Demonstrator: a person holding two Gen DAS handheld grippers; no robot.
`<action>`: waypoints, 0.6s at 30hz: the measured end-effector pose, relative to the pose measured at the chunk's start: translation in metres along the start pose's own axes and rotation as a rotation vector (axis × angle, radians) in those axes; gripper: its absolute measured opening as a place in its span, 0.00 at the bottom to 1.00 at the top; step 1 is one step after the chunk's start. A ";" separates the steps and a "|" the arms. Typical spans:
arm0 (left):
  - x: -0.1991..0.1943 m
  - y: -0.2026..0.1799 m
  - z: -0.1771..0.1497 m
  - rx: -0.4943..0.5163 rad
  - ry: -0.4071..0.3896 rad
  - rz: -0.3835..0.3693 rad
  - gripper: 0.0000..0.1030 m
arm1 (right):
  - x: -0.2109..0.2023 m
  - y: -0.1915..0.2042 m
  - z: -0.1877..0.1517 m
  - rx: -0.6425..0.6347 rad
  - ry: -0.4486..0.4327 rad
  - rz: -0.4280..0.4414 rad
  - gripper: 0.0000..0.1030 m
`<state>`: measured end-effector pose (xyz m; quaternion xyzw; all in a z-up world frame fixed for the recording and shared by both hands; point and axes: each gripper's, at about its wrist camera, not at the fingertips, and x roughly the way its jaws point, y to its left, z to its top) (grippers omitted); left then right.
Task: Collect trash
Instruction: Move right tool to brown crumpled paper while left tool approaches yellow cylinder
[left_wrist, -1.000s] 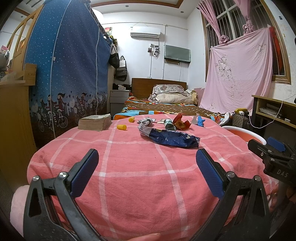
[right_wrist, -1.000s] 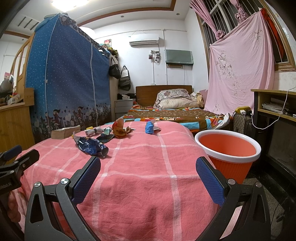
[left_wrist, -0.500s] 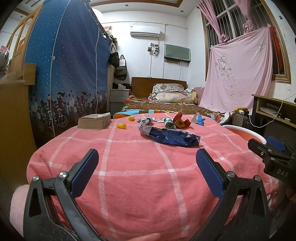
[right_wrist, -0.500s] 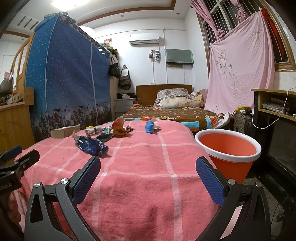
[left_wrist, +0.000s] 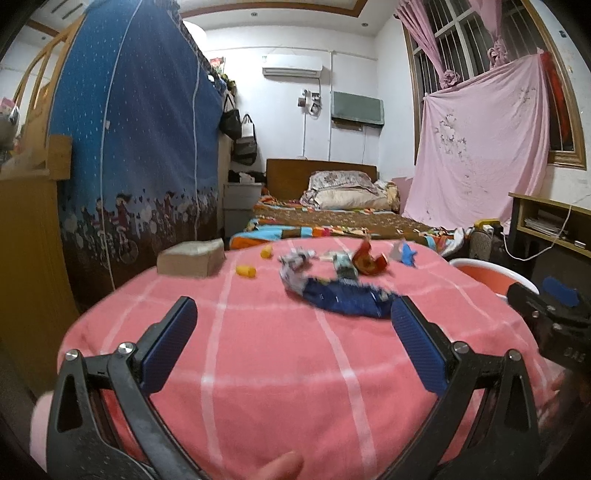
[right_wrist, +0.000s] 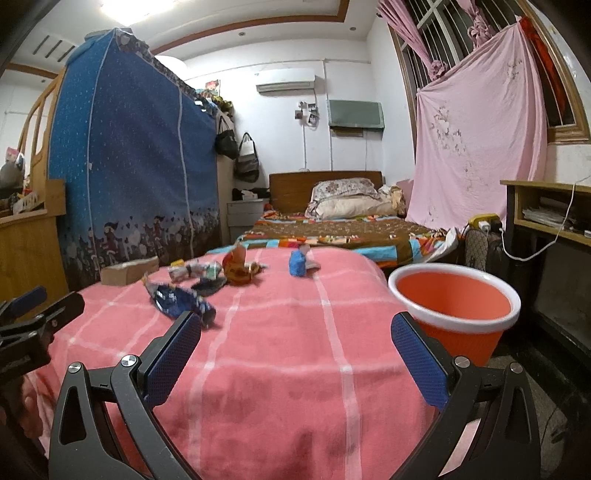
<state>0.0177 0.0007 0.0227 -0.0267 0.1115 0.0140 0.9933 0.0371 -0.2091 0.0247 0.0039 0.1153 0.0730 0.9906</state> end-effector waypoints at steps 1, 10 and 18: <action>0.003 0.001 0.004 -0.001 -0.007 0.001 0.86 | 0.001 0.000 0.005 0.000 -0.014 0.004 1.00; 0.036 0.016 0.053 0.018 -0.121 0.062 0.86 | 0.026 0.008 0.065 -0.010 -0.148 0.081 1.00; 0.063 0.031 0.080 0.051 -0.257 0.108 0.86 | 0.082 0.021 0.098 -0.014 -0.191 0.143 1.00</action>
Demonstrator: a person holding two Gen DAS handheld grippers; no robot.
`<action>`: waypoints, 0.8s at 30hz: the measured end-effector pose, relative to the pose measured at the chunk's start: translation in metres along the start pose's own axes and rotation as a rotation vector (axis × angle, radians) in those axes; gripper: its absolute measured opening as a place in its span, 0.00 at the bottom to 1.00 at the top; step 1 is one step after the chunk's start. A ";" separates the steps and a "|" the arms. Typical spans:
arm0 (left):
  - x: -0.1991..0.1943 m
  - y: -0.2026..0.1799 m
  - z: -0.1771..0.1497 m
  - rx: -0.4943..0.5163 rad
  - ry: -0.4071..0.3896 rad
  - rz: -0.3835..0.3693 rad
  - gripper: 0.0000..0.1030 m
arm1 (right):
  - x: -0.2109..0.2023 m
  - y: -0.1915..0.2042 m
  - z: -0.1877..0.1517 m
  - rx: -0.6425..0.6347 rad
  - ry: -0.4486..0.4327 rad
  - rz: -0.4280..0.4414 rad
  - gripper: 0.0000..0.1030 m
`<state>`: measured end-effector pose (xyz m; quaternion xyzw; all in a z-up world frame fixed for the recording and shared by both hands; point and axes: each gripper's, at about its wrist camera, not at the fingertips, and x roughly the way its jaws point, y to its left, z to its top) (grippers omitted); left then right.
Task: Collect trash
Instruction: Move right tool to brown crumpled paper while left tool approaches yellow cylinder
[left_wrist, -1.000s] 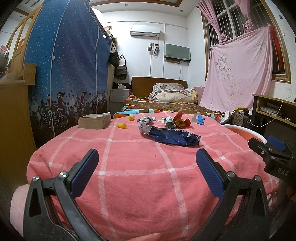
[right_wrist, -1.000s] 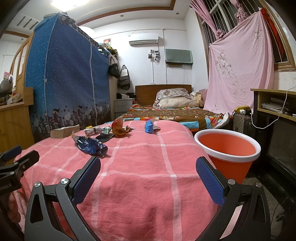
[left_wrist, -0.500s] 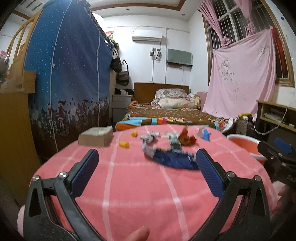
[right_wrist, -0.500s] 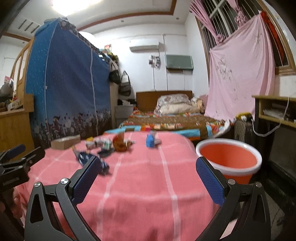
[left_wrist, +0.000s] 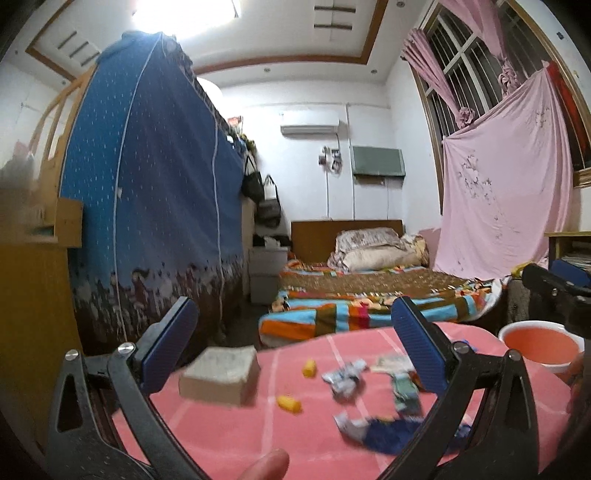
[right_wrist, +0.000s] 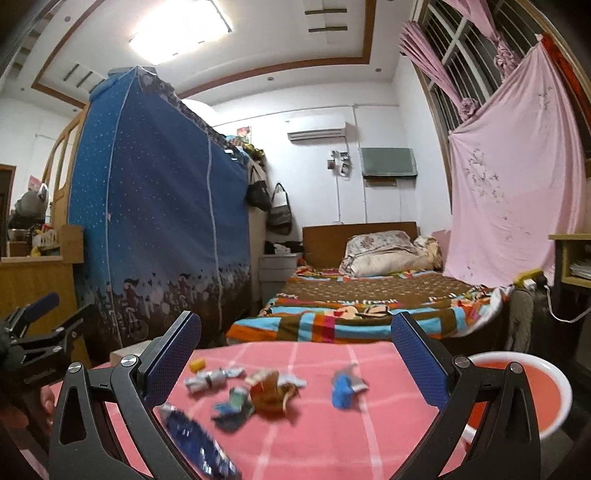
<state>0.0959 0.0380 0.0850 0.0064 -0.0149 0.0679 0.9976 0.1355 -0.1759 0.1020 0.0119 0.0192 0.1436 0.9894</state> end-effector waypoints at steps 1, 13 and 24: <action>0.003 0.000 0.001 0.004 -0.004 0.001 0.86 | 0.009 0.001 0.001 -0.003 0.006 0.008 1.00; 0.076 0.004 -0.039 0.029 0.372 -0.019 0.86 | 0.094 0.006 -0.028 -0.024 0.365 0.039 1.00; 0.121 0.015 -0.071 -0.096 0.659 -0.092 0.78 | 0.134 0.009 -0.062 -0.018 0.637 0.079 0.81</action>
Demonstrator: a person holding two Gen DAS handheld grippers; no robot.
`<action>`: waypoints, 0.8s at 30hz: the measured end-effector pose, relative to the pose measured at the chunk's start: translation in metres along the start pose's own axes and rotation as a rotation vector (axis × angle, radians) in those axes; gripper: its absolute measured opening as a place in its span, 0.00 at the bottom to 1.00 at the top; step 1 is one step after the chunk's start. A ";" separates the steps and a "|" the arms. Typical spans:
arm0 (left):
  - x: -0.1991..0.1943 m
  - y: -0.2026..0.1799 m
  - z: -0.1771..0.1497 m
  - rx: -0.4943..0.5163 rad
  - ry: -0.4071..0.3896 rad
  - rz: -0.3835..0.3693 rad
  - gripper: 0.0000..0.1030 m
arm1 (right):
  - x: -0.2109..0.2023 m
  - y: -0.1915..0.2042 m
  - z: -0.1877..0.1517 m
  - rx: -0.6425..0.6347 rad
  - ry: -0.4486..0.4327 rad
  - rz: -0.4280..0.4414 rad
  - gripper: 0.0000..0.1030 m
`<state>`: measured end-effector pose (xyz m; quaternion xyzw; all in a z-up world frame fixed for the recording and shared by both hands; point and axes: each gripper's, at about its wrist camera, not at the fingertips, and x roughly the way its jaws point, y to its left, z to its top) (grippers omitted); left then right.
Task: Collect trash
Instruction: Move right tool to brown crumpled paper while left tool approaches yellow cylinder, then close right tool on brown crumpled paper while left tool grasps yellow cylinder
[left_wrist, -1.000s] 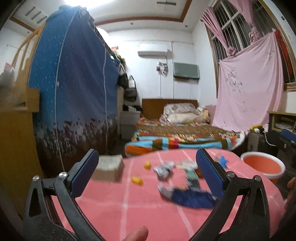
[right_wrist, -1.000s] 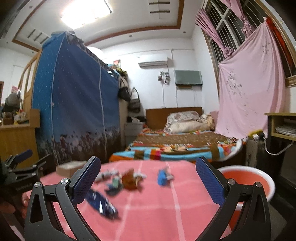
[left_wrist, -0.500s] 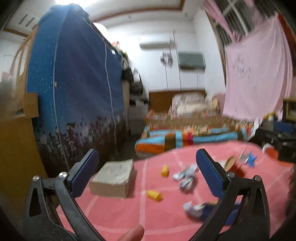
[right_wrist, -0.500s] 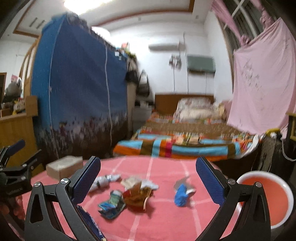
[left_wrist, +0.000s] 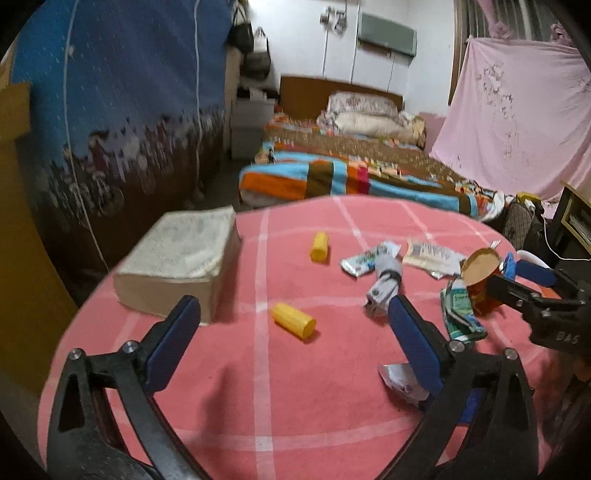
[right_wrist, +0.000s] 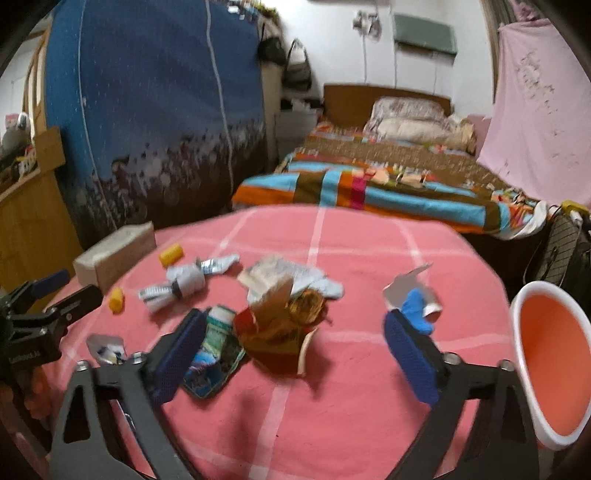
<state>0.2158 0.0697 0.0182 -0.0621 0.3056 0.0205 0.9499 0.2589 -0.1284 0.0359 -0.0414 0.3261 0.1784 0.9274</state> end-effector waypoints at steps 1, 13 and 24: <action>0.004 0.001 0.000 -0.009 0.021 -0.010 0.75 | 0.004 0.000 0.000 -0.003 0.020 0.002 0.78; 0.031 0.004 -0.001 -0.079 0.171 -0.127 0.04 | 0.028 -0.006 -0.004 0.039 0.125 0.139 0.45; 0.007 -0.005 0.002 -0.079 0.074 -0.169 0.00 | 0.009 0.003 -0.003 0.008 0.035 0.170 0.37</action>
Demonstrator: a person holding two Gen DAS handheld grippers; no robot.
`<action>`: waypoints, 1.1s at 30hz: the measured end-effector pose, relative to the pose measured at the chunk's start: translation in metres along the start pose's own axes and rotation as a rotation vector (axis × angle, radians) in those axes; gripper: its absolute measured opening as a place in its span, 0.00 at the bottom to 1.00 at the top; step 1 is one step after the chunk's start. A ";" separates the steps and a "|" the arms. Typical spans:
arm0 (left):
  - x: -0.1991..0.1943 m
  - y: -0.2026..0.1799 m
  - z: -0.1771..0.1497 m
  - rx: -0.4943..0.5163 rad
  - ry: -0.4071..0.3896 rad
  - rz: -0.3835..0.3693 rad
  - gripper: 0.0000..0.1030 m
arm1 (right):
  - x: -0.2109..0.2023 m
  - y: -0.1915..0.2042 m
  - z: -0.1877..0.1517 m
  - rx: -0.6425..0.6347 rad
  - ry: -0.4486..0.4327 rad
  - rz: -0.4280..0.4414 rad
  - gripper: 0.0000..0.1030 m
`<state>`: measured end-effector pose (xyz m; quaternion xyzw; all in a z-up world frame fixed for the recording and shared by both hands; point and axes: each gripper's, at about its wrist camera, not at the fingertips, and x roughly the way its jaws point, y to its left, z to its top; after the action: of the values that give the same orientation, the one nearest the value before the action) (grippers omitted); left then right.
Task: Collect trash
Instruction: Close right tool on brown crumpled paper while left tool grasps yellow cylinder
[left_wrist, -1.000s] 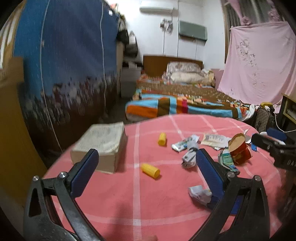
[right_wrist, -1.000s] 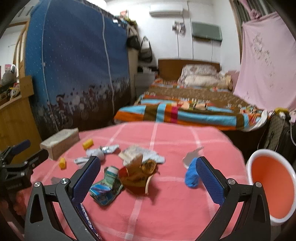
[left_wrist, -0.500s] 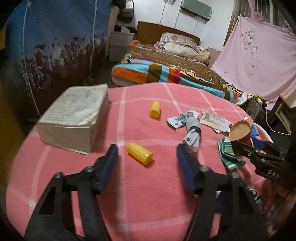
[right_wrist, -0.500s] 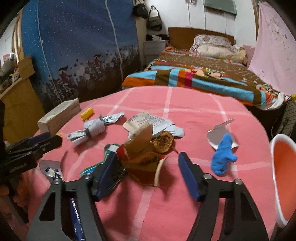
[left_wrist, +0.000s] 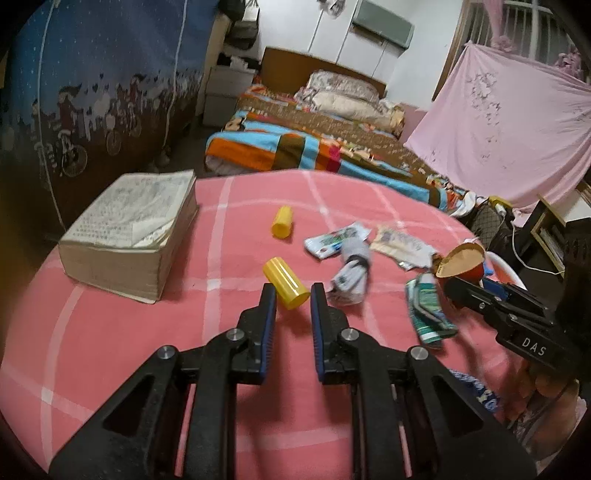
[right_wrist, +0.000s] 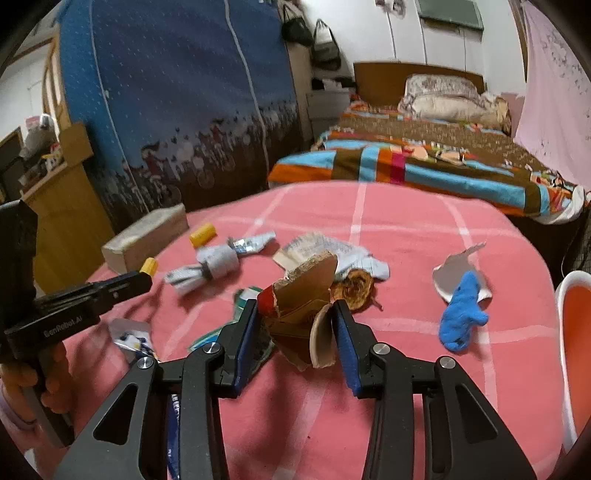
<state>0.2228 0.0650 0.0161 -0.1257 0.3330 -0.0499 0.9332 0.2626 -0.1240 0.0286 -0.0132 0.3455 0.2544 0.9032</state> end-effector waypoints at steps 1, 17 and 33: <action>-0.004 -0.002 0.000 0.006 -0.020 -0.003 0.00 | -0.004 0.000 0.000 -0.002 -0.021 0.000 0.37; -0.046 -0.110 0.020 0.272 -0.338 -0.145 0.00 | -0.101 -0.038 0.001 0.032 -0.478 -0.090 0.37; -0.012 -0.183 0.003 0.354 -0.156 -0.249 0.00 | -0.123 -0.130 -0.027 0.132 -0.419 -0.190 0.37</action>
<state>0.2141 -0.1087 0.0749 -0.0035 0.2279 -0.2124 0.9502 0.2296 -0.2975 0.0658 0.0667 0.1635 0.1425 0.9739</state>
